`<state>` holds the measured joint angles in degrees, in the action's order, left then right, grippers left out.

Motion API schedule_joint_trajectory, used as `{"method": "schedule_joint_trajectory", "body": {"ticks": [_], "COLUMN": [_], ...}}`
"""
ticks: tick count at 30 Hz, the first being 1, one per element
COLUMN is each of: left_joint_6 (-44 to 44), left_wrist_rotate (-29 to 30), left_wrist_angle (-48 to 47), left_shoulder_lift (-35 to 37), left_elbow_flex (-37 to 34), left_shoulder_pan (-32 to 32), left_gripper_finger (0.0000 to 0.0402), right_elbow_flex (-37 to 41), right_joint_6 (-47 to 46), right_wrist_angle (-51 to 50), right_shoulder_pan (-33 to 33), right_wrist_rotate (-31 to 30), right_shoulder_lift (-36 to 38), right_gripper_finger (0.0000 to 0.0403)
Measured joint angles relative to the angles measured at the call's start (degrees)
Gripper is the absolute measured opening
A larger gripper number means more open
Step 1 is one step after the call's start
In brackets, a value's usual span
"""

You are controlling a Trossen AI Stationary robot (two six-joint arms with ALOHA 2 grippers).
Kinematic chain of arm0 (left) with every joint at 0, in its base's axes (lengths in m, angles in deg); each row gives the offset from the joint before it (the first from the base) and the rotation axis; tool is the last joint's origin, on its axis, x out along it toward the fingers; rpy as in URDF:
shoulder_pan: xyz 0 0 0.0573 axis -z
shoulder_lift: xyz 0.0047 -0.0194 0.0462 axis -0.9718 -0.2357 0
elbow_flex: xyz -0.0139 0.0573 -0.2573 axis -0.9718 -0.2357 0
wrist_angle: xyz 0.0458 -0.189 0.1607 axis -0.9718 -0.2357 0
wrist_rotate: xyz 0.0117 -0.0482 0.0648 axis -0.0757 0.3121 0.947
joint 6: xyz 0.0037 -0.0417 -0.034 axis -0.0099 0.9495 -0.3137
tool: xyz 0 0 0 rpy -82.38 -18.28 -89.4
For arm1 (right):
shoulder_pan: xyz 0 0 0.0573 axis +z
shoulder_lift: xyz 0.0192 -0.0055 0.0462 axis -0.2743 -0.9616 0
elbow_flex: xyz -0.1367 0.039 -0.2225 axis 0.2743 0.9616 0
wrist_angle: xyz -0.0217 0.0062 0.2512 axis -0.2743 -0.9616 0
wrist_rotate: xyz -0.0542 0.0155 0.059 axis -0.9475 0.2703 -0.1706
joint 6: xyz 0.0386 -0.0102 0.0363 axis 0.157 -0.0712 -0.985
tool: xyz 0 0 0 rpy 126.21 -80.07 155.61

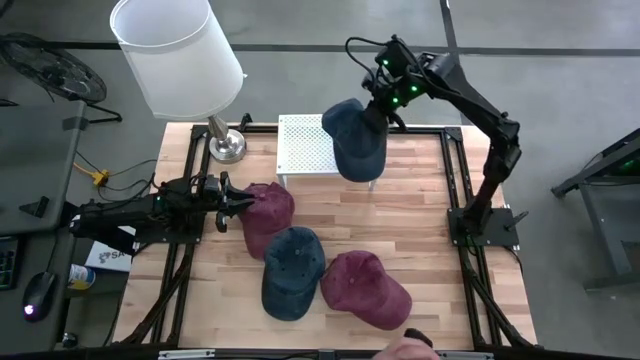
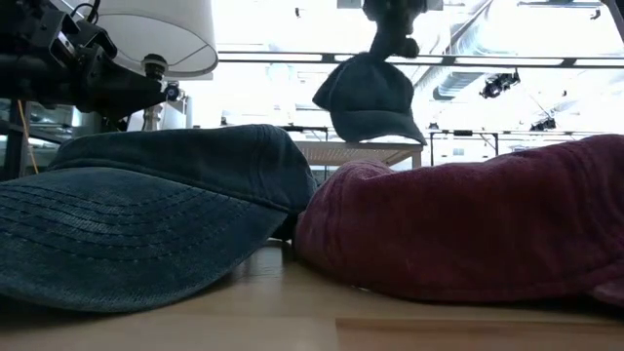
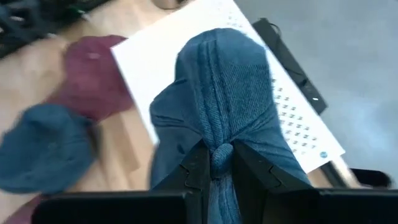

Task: Pick & Place hat
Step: Put the top blue cap on the shelf

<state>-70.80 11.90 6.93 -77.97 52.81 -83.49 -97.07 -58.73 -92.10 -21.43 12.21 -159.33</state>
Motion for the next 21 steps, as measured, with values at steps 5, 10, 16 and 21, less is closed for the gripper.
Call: {"method": "schedule_joint_trajectory", "body": {"ticks": [5,10,16,21], "left_joint_6": [0.00,0.00,0.00,0.00], "left_wrist_rotate": [-0.01,0.00,0.01,0.00], "left_wrist_angle": [0.00,0.00,0.00,0.00], "left_shoulder_lift": [0.01,0.00,0.00,0.01], "left_elbow_flex": [0.01,0.00,0.01,0.01], "left_shoulder_pan": [0.00,0.00,0.00,0.00], "left_gripper_finger": [0.0101,0.0101,0.0101,0.0101], "right_elbow_flex": [0.00,0.00,0.00,0.00], "right_joint_6": [0.14,-0.20,-3.07,-6.88], "right_wrist_angle": [3.00,7.03,8.21,9.44], "right_shoulder_pan": [-0.96,-1.29,-1.33,-1.33], "right_wrist_rotate": [-0.06,-0.13,-1.13,-2.89], "right_shoulder_lift": [-1.83,-3.97,-5.86,-7.26], "right_gripper_finger": [0.0041,0.0041,0.0041,0.0041]}}
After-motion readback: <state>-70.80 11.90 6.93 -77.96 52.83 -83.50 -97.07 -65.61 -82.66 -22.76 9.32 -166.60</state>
